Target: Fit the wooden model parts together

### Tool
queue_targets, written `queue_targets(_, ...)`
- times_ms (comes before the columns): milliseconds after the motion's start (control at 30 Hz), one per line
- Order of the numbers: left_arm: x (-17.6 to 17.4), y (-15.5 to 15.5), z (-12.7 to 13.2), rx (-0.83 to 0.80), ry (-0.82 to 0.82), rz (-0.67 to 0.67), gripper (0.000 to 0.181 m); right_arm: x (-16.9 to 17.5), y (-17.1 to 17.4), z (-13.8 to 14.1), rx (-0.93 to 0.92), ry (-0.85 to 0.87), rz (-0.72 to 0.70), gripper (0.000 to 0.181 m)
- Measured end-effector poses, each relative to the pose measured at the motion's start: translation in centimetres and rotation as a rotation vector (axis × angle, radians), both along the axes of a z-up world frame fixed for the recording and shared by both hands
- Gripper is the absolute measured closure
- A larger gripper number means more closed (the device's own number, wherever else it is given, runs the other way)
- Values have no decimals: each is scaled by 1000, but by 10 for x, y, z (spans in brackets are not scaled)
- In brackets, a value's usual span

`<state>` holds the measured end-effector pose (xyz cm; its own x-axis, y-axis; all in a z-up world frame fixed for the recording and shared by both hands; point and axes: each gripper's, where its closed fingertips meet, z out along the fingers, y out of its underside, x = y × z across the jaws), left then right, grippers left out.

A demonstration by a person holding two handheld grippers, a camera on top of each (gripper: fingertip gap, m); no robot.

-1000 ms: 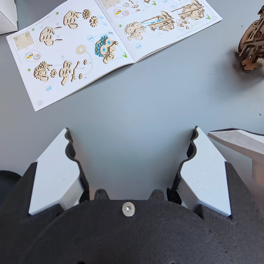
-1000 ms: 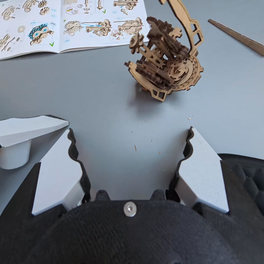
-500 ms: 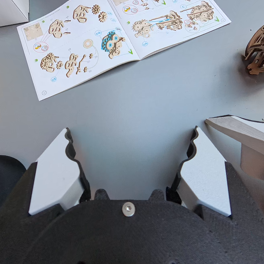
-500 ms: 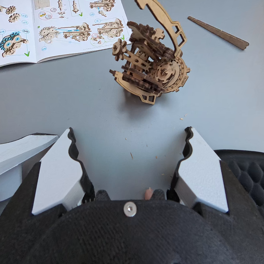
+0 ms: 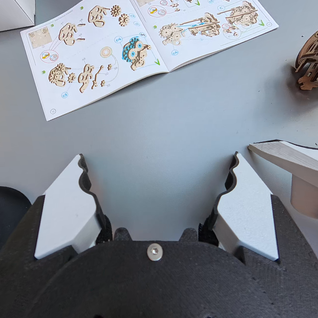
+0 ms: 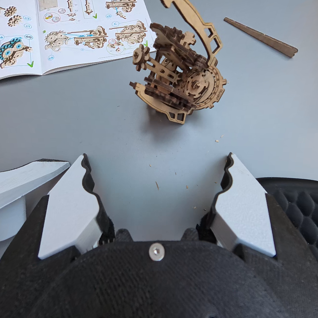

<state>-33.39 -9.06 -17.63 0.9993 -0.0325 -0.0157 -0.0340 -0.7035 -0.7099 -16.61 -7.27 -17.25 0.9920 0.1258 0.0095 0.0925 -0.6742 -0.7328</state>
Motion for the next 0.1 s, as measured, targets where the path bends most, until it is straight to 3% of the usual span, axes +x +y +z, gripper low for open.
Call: queue_targets(100, 0, 0, 0, 0, 0, 0, 23, 0, 0, 0, 0, 0, 0, 31)
